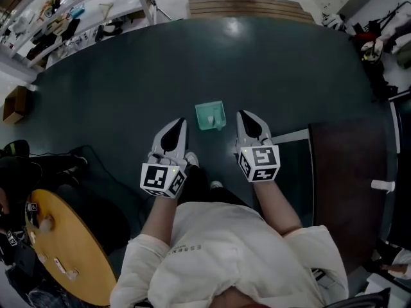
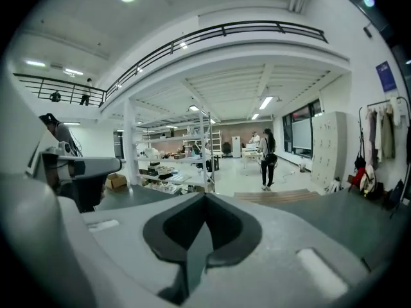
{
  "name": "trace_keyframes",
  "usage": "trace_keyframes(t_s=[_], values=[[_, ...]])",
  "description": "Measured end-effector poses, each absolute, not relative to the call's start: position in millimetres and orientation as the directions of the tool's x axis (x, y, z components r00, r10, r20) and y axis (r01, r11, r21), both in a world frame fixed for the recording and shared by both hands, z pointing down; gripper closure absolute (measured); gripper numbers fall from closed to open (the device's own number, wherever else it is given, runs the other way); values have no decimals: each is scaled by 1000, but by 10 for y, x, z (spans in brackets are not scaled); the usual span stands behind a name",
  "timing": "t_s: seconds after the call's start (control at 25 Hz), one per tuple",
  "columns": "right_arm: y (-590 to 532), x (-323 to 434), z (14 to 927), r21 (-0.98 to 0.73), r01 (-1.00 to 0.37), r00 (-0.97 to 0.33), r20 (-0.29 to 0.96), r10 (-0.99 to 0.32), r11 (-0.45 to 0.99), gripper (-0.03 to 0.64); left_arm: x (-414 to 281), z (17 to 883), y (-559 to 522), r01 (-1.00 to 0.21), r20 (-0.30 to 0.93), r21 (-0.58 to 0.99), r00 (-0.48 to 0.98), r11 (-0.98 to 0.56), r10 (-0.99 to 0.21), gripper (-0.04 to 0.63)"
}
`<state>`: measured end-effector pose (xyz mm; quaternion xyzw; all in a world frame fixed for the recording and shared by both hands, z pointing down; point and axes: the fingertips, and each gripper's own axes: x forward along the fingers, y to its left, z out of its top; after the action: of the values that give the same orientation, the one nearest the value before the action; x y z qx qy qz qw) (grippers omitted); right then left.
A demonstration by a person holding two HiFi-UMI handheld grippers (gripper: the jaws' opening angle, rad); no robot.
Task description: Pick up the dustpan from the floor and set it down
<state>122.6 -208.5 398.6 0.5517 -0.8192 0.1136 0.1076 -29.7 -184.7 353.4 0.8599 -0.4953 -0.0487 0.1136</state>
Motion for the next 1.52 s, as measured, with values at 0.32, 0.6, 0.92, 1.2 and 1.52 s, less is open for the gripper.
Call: trace_keyframes(t_s=[0.32,0.6,0.92,1.2,1.52], values=[[-1271,1453,3957,-56,-922,-380,300,-875,382,624,-154,3400,-932,-853,-10,210,487,-478,-873,581],[-604,1520,3960,-53,-917,-391,314,-865,395,624,-246,3347,-269,-866,-16,191,467,-461,-884,581],[377,1395,3854,-58,-920,-384,320,-866,387,624,-389,3297,743,-880,-9,202,436,-429,-900,581],[1355,1300,3724,-43,-914,-398,277,-875,403,624,-410,3314,1680,-879,6,186,448,-439,-894,581],[2095,1424,3691,-26,-907,-412,265,-872,420,624,-244,3279,2344,-869,-12,168,470,-465,-883,581]])
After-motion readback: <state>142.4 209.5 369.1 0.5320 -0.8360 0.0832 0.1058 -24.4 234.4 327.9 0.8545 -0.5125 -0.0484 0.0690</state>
